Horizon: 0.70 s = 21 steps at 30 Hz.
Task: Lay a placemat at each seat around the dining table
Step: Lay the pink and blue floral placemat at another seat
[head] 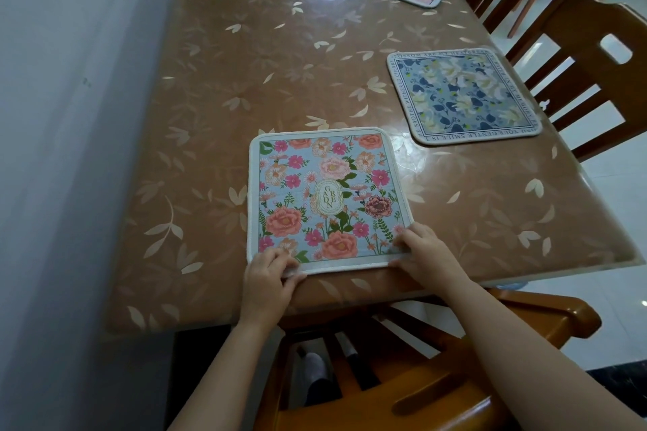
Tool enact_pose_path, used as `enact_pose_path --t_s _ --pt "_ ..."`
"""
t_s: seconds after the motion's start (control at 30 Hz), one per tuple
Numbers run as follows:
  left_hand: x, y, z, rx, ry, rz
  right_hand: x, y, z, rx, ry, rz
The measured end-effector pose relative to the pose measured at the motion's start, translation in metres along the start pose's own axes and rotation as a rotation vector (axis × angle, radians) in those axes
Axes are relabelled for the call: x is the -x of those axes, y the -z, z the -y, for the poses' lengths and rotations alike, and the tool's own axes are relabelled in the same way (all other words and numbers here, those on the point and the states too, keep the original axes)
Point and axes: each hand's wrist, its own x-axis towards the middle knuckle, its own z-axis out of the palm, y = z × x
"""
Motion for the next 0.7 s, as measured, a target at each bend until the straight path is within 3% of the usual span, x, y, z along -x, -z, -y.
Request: enact_pose_path --t_s 0.13,0.3,0.43,0.7 --pt "-0.012 0.004 0.023 -0.093 0.048 0.065 -0.005 0.004 -0.005 -0.031 0.000 -0.087" --pt "-0.025 -0.012 0.031 -0.359 -0.004 0.301 -0.019 -0.019 0.005 0.171 0.054 0.162" --pt "-0.038 -0.031 0.012 -0.454 -0.022 0.338 -0.033 -0.047 0.024 0.261 0.062 0.151" --pt "-0.105 -0.040 0.019 -0.450 -0.091 0.338 -0.107 -0.033 0.019 0.365 0.389 0.108"
